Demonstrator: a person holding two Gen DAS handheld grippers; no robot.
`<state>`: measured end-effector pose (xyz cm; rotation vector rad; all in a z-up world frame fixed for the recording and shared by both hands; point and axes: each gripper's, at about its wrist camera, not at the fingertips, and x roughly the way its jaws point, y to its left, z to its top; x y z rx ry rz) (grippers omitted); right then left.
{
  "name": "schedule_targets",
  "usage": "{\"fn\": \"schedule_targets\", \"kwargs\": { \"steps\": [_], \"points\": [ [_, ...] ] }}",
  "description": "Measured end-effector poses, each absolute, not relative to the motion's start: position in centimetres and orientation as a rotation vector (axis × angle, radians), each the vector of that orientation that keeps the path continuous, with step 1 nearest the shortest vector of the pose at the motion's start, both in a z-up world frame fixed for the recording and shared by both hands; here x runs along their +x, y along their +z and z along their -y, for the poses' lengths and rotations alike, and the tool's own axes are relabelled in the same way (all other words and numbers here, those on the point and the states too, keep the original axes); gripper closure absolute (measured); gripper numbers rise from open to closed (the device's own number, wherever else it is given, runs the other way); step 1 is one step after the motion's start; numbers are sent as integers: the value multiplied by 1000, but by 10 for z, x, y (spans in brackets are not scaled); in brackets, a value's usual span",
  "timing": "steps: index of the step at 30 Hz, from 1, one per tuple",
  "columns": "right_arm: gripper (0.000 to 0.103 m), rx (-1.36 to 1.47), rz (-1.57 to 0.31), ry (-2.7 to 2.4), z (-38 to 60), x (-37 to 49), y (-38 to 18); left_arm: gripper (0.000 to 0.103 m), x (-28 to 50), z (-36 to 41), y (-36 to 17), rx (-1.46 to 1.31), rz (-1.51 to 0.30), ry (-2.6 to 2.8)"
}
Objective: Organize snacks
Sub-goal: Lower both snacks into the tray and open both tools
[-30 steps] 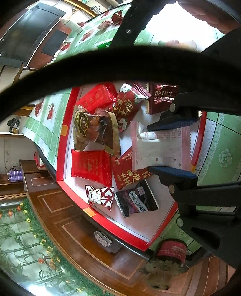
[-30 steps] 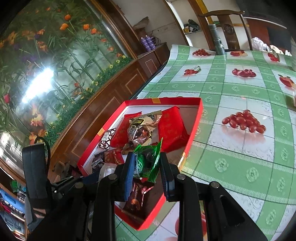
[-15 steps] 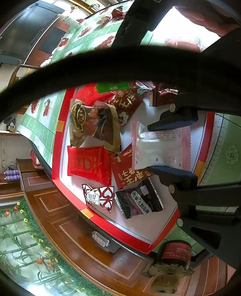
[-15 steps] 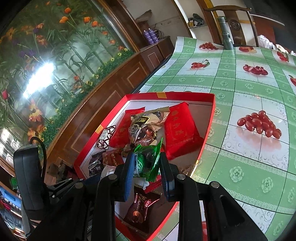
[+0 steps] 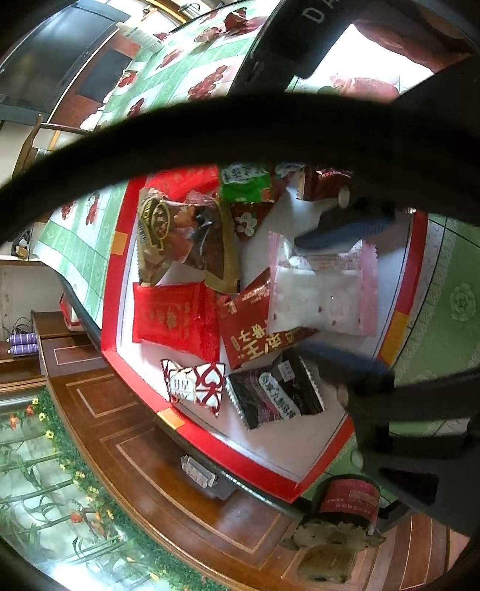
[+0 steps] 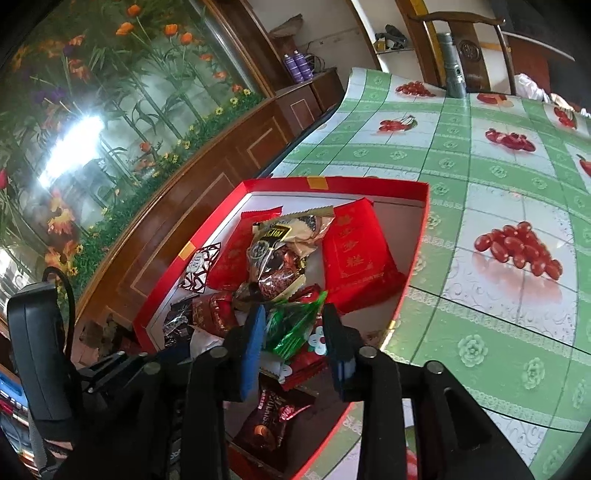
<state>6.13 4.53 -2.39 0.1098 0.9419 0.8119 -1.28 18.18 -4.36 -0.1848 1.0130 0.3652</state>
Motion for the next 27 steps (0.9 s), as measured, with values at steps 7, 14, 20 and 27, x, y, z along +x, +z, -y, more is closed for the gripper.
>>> {"fn": "schedule_targets", "kwargs": {
  "steps": [7, 14, 20, 27],
  "points": [
    [66, 132, -910, 792, -25, 57, -14, 30, -17, -175, -33, -158, -985, 373],
    [62, 171, -896, 751, 7, 52, -10, 29, -21, -163, -25, -142, -976, 363],
    [51, 211, -873, 664, 54, 49, -11, 26, -21, -144, -14, -115, -953, 340],
    [51, 279, -874, 525, 125, 53, -22, 25, -16, -117, -7, -82, -946, 301]
  ]
}}
